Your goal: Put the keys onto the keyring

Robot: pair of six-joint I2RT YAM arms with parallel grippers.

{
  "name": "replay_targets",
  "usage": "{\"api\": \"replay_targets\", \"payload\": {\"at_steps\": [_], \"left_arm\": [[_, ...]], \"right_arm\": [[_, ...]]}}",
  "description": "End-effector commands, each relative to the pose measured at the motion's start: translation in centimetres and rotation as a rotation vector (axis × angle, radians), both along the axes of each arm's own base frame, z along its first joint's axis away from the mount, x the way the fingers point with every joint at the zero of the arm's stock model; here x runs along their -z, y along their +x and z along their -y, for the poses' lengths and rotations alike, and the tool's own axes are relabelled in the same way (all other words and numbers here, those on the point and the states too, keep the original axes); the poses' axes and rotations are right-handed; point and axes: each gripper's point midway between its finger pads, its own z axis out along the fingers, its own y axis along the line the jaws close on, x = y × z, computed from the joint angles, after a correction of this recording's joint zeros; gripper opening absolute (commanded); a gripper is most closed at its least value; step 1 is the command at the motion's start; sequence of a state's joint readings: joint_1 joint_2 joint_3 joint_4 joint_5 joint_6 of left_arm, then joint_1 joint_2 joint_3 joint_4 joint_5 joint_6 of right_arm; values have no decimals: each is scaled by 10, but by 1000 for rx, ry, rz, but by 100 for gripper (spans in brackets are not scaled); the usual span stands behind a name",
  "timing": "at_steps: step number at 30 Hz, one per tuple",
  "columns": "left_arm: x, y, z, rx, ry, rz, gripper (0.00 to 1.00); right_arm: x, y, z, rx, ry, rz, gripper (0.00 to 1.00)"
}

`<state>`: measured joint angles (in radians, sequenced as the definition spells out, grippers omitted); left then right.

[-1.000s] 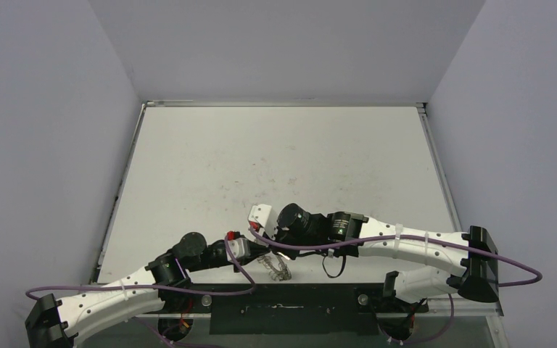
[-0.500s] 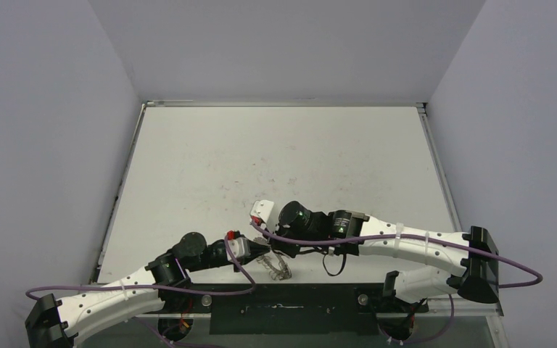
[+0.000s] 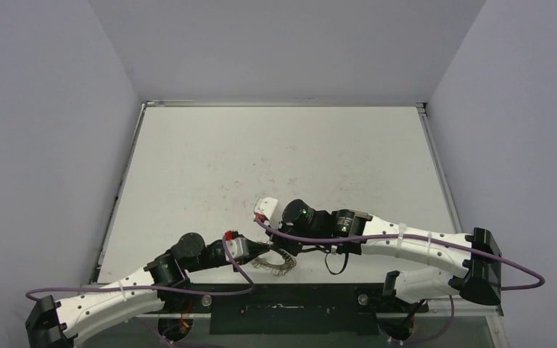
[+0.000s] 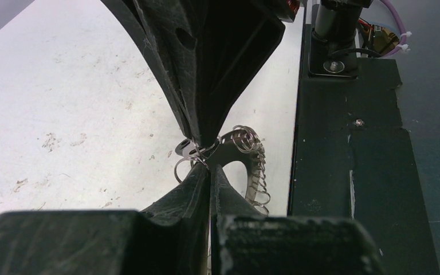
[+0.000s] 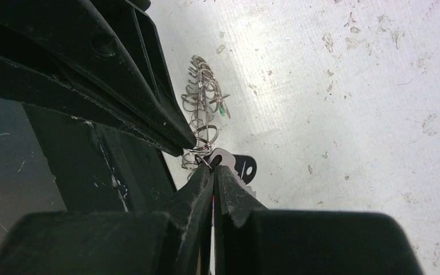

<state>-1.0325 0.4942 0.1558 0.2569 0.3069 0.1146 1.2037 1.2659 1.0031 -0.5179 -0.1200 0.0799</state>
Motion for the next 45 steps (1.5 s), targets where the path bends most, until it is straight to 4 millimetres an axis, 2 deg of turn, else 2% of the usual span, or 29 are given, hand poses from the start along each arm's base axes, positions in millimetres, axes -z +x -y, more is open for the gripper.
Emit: {"api": "replay_targets", "payload": {"at_steps": [1,14,18,22,24,25,26,27,29,31,36,38,42,45], "left_arm": [[-20,-8,4,44,-58,13,0],[-19,-8,0,27,-72,6,0],[-17,-10,0,37,-68,11,0],[-14,-13,0,63,-61,40,0],[-14,-16,1,86,-59,60,0],[-13,-19,1,104,-58,72,0],[-14,-20,2,119,-59,90,0],[-14,-23,2,135,-61,103,0],[-14,-27,3,166,-64,127,0],[-16,-32,4,200,-68,155,0],[-18,-45,5,292,-64,223,0],[-16,-49,5,324,-57,258,0],[-13,-52,5,346,-47,317,0],[-10,-53,5,356,-35,333,0]], "right_arm": [[2,20,11,68,-32,65,0],[-13,26,16,102,6,113,0],[4,39,27,161,-20,122,0],[28,49,39,212,-4,38,0],[35,53,46,244,-3,20,13],[35,54,48,247,4,22,23],[34,51,47,227,19,21,40],[31,48,44,200,45,23,50],[21,45,40,171,111,47,60],[4,46,37,159,194,88,63],[-32,33,32,54,371,174,66],[-41,33,31,19,430,238,65],[-43,5,25,-245,493,348,65],[-38,-3,21,-358,499,420,64]]}}
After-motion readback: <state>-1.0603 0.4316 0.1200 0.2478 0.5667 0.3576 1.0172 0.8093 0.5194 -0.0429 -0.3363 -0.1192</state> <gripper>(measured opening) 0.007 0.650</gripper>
